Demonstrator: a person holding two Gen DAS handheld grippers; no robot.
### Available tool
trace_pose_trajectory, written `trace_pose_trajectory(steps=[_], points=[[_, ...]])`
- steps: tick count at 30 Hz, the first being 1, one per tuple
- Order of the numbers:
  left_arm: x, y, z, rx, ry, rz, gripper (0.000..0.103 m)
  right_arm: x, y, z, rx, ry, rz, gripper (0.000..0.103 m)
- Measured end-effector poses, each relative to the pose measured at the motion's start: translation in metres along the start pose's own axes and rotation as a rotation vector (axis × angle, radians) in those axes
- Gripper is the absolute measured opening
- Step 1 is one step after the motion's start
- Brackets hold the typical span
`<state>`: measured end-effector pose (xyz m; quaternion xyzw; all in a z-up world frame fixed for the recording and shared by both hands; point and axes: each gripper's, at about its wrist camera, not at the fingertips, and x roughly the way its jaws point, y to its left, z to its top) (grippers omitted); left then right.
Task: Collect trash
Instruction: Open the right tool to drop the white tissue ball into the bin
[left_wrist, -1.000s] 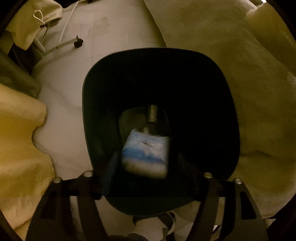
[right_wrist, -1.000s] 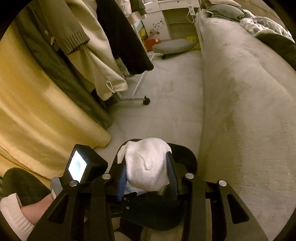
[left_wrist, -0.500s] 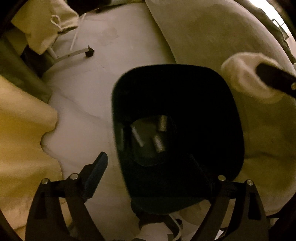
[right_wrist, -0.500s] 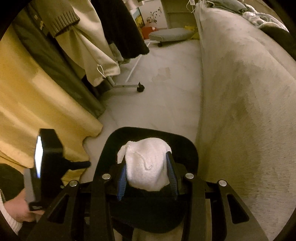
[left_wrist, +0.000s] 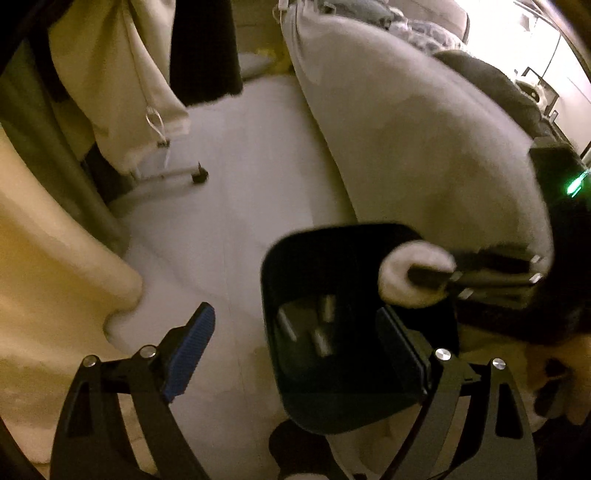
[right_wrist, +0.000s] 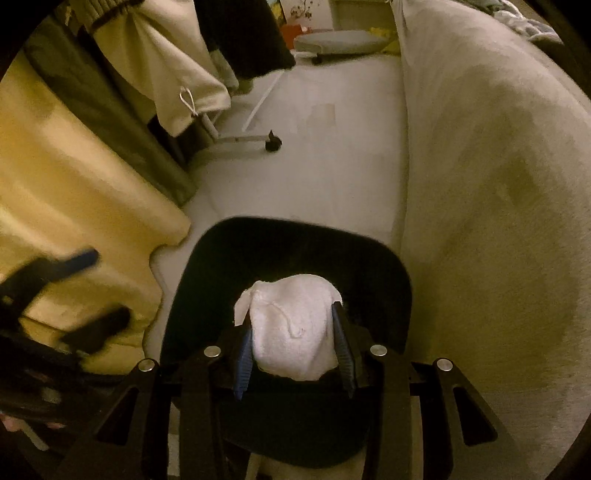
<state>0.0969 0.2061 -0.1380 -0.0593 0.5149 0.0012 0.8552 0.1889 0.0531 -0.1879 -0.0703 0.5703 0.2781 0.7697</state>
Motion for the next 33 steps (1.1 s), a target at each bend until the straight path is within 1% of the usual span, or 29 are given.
trace_pose_trajectory(steps=[3,6,8,13,18,21,24,25,26,28,33], points=[[-0.01,0.001,0.007,0.012,-0.028,-0.015,0.091,0.009,0.001,-0.004,-0.003,0.027,-0.008,0.039],[-0.024,0.001,0.017,0.019,-0.083,0.002,0.091,0.017,0.002,-0.007,-0.002,0.046,-0.011,0.039],[-0.031,0.002,0.023,0.023,-0.119,0.008,0.094,0.021,0.003,-0.01,-0.007,0.06,-0.017,0.041],[-0.058,-0.006,0.037,0.052,-0.219,0.0,0.097,0.032,0.005,-0.015,-0.021,0.093,-0.022,0.042],[-0.074,-0.009,0.047,0.053,-0.267,-0.019,0.098,0.041,0.004,-0.02,-0.029,0.121,-0.03,0.042],[-0.086,-0.011,0.05,0.057,-0.299,-0.016,0.098,0.048,0.004,-0.025,-0.042,0.146,-0.036,0.044],[-0.094,-0.012,0.054,0.055,-0.325,-0.02,0.099,0.056,0.005,-0.03,-0.049,0.174,-0.042,0.052],[-0.097,-0.013,0.053,0.056,-0.332,-0.022,0.099,0.059,0.004,-0.032,-0.048,0.185,-0.05,0.057],[-0.101,-0.014,0.055,0.057,-0.345,-0.025,0.099,0.06,0.003,-0.033,-0.047,0.191,-0.055,0.065],[-0.107,-0.016,0.056,0.061,-0.362,-0.029,0.099,0.06,0.0,-0.036,-0.043,0.193,-0.07,0.075],[-0.119,-0.024,0.061,0.079,-0.401,-0.047,0.099,0.052,-0.004,-0.04,-0.027,0.173,-0.078,0.081]])
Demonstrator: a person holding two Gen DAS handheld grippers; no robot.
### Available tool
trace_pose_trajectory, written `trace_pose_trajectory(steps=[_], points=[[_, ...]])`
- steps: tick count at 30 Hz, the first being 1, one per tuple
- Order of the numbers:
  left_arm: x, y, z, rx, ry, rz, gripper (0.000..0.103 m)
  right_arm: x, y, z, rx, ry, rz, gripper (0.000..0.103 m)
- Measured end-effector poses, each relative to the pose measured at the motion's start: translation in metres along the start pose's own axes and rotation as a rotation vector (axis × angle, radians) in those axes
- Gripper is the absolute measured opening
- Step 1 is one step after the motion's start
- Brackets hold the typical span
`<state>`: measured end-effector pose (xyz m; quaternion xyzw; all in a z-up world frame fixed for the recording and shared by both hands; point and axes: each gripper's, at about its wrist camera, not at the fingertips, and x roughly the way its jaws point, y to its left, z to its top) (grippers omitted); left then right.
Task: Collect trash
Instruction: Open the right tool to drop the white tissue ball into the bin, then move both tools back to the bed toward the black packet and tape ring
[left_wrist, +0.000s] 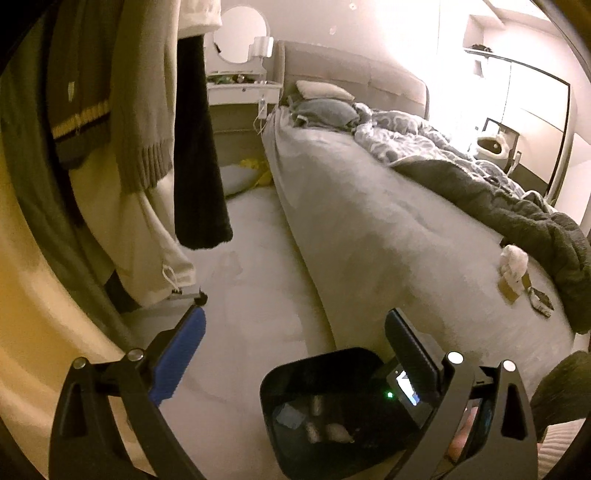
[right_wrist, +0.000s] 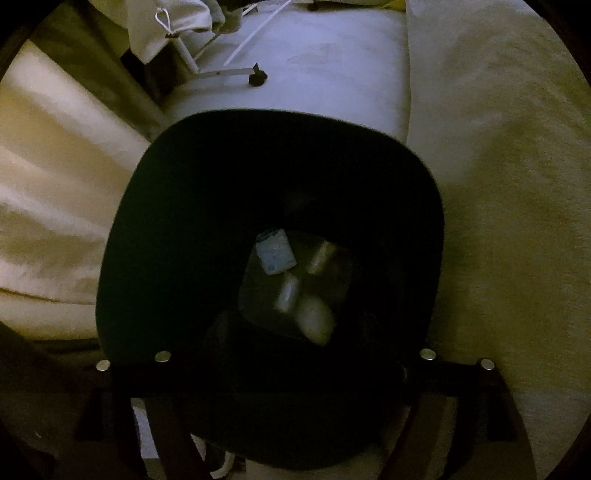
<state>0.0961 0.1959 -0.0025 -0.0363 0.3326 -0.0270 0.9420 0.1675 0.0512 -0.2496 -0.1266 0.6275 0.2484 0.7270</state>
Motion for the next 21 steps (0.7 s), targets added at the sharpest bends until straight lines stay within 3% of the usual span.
trace_pose_trajectory(steps=[8,17,21], points=[[-0.012,-0.016,0.021,0.01,-0.058,-0.044,0.099,-0.047,0.011,0.007,-0.067,-0.115,-0.005,0.091],[-0.023,-0.028,0.038,-0.035,-0.113,-0.064,0.099,-0.118,0.001,0.01,-0.053,-0.284,0.02,0.095],[-0.019,-0.033,0.044,-0.067,-0.111,-0.109,0.099,-0.147,-0.011,0.006,-0.038,-0.352,0.01,0.096]])
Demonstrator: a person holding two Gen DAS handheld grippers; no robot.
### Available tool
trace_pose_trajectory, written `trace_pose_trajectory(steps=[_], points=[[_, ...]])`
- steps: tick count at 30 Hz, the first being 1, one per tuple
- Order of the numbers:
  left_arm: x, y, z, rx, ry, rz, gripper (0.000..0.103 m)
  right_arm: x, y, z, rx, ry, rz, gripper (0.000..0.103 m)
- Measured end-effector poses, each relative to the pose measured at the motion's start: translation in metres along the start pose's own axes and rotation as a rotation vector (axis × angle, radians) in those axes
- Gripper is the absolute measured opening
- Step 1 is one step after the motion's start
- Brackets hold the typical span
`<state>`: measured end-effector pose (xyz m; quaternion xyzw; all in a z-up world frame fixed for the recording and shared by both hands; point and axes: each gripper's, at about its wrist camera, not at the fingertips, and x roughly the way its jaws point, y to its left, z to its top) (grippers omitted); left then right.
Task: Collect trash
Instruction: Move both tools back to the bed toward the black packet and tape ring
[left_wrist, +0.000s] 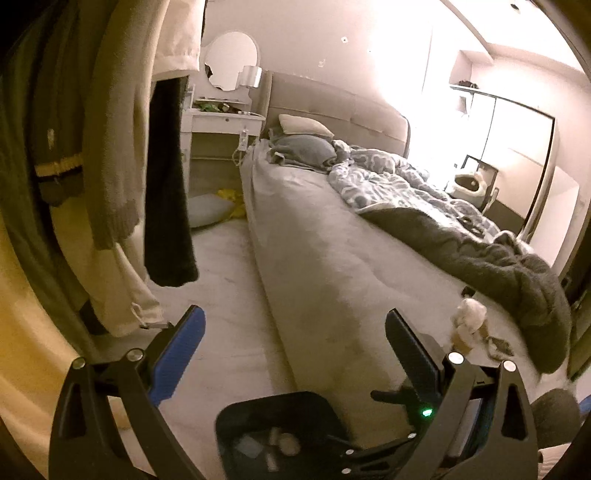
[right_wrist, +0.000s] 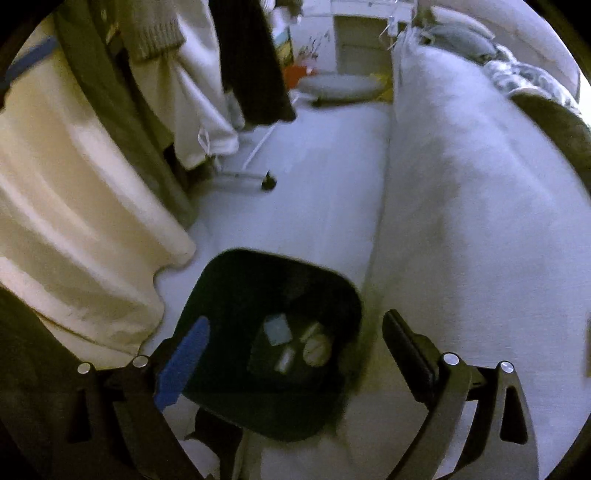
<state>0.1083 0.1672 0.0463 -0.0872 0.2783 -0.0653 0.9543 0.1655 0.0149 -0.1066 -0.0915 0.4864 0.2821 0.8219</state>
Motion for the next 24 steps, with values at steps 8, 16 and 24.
trace_pose_trajectory(steps=[8,16,24], points=[[0.016,-0.027,0.003,0.029,0.013,-0.041,0.099,-0.055,-0.034,-0.002,0.053,-0.112,-0.036,0.096],[0.033,-0.072,0.003,0.089,0.015,-0.078,0.099,-0.095,-0.081,-0.018,0.141,-0.186,-0.095,0.096],[0.053,-0.115,-0.003,0.16,0.034,-0.102,0.099,-0.12,-0.121,-0.038,0.208,-0.232,-0.189,0.096]])
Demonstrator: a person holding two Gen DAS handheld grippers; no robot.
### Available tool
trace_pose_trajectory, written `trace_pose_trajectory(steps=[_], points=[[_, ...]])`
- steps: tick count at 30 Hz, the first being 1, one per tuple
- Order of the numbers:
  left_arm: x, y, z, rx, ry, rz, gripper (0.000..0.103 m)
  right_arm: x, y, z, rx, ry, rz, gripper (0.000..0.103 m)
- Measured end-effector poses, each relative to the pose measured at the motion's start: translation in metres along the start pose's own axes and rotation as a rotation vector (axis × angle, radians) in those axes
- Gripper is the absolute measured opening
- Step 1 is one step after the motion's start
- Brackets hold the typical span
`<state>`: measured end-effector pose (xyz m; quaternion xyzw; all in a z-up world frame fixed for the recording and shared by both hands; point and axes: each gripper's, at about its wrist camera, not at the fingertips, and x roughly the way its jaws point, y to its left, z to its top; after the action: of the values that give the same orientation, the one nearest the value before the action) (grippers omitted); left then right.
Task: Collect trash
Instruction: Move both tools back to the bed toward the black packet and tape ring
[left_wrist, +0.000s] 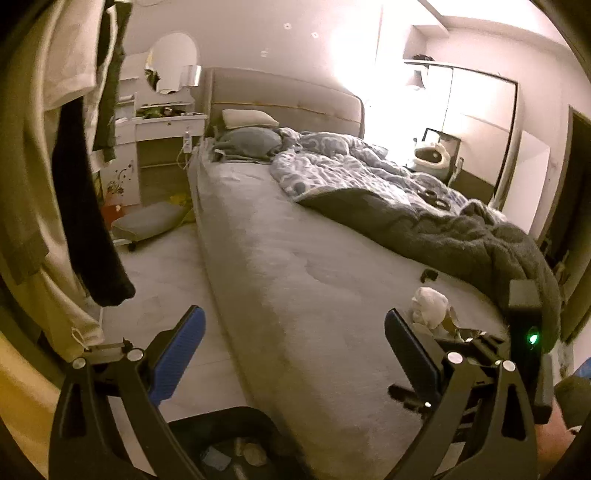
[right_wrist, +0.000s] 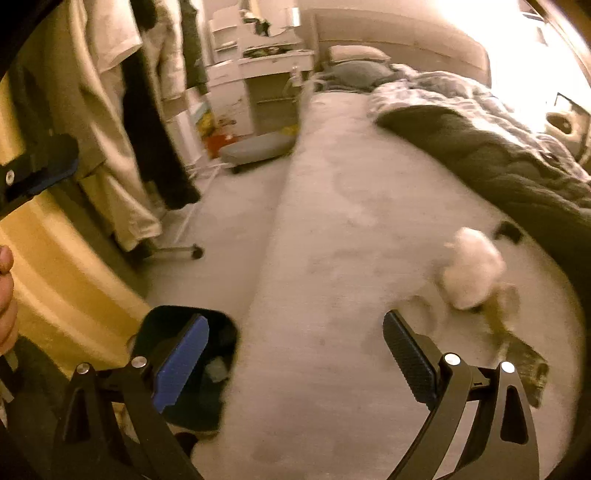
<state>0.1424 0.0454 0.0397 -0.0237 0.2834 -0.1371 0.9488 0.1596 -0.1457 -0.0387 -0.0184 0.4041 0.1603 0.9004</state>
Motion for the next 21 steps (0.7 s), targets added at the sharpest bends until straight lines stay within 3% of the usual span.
trace_pose_trajectory(steps=[13,17,21], points=[[0.045,-0.056,-0.004,0.083,0.073,-0.077,0.098,-0.024,-0.073,-0.019,0.156,-0.093,-0.258,0.096],[0.055,-0.071,-0.006,0.114,0.076,-0.067,0.097,-0.033,-0.095,-0.025,0.214,-0.134,-0.301,0.096],[0.065,-0.081,-0.009,0.123,0.092,-0.083,0.094,-0.032,-0.115,-0.032,0.302,-0.128,-0.23,0.096]])
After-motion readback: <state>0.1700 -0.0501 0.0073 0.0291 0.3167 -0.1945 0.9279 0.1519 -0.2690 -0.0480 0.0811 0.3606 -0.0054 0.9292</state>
